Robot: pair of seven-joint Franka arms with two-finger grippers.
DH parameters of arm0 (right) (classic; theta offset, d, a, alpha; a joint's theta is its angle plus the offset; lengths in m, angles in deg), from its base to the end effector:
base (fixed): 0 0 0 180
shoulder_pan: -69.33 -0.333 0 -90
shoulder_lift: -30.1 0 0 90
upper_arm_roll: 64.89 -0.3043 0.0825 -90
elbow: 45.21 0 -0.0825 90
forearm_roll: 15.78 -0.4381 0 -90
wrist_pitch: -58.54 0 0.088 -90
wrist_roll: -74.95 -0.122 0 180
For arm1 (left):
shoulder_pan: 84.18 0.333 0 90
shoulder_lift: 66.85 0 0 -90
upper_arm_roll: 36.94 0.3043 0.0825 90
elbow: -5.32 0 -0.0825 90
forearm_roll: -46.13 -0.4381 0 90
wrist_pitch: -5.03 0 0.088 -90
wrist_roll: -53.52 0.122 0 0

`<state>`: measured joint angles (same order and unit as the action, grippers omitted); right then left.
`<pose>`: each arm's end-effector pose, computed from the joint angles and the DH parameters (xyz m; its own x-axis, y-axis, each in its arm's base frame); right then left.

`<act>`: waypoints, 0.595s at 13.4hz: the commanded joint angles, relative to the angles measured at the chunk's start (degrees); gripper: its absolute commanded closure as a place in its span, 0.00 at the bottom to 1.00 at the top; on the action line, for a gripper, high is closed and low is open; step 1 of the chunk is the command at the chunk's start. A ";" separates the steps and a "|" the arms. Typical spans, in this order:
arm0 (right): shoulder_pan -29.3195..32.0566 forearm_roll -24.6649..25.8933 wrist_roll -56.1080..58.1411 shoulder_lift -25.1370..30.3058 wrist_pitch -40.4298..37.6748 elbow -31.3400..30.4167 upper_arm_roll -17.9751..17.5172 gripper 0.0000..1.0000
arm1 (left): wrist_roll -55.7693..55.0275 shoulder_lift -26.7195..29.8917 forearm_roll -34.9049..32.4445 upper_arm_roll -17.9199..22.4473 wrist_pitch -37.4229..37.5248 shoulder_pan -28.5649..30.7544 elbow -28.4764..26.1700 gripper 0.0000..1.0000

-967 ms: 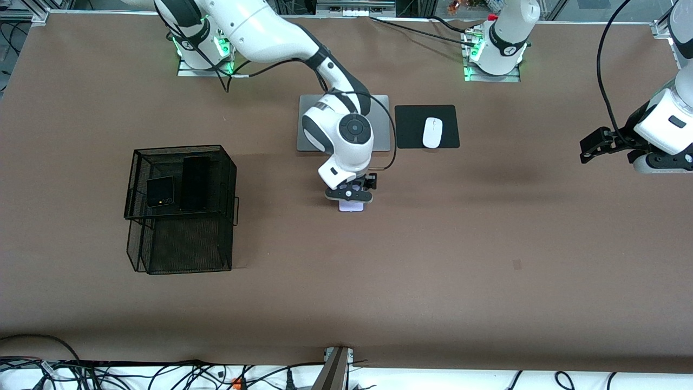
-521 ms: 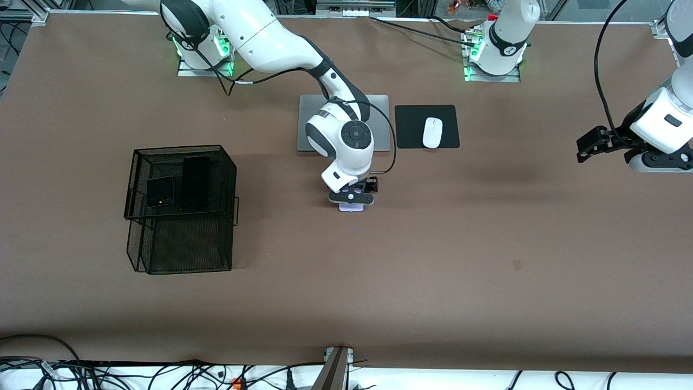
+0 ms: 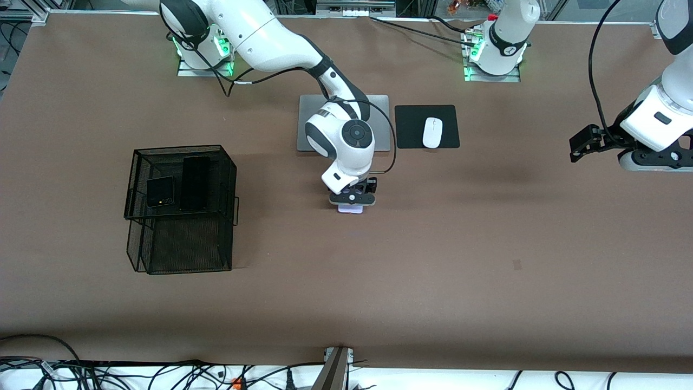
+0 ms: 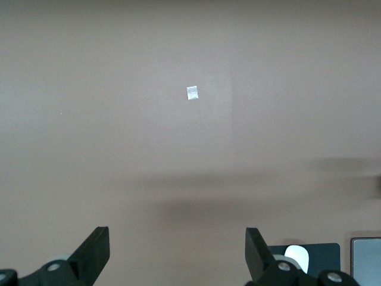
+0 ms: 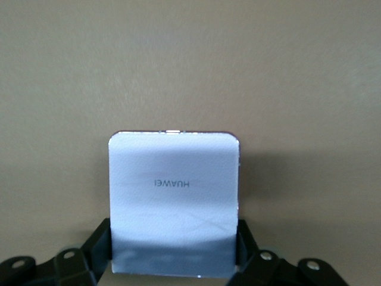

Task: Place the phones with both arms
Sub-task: 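Grasp the white phone with the right gripper and lift it, then lower the white phone into the organizer's front compartment with the right gripper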

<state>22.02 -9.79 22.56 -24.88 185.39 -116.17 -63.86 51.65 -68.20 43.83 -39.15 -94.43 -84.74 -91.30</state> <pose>0.5470 0.5697 0.1295 0.9957 -0.0344 0.0861 -0.0389 -0.9980 0.0507 0.6256 -0.0258 0.5367 0.9994 -0.0223 0.0271 -0.0212 -0.9991 -0.0380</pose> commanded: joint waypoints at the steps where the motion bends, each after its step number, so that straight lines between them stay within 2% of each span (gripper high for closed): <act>1: 0.20 0.51 0.71 1.98 -9.30 5.64 -0.67 1.00 | 0.38 0.83 0.18 -0.08 -0.20 -0.05 -0.33 0.00; 3: 0.37 -0.53 0.88 3.63 -17.39 10.82 -0.68 1.00 | 0.38 0.83 0.18 -0.08 -0.20 -0.05 -0.33 0.00; 5: 2.12 -2.20 2.89 7.84 -21.98 11.20 -0.68 1.00 | 0.38 0.74 0.18 -0.08 -0.20 -0.05 -0.33 0.00; 8: 6.42 -2.91 12.27 13.21 -29.26 11.02 -0.06 1.00 | 0.38 0.74 0.27 -0.08 0.23 0.03 -0.42 0.00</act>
<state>25.16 -11.33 28.74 -15.32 160.64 -104.11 -63.69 51.65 -68.20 43.83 -39.20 -94.43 -84.74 -91.30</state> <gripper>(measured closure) 0.154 0.000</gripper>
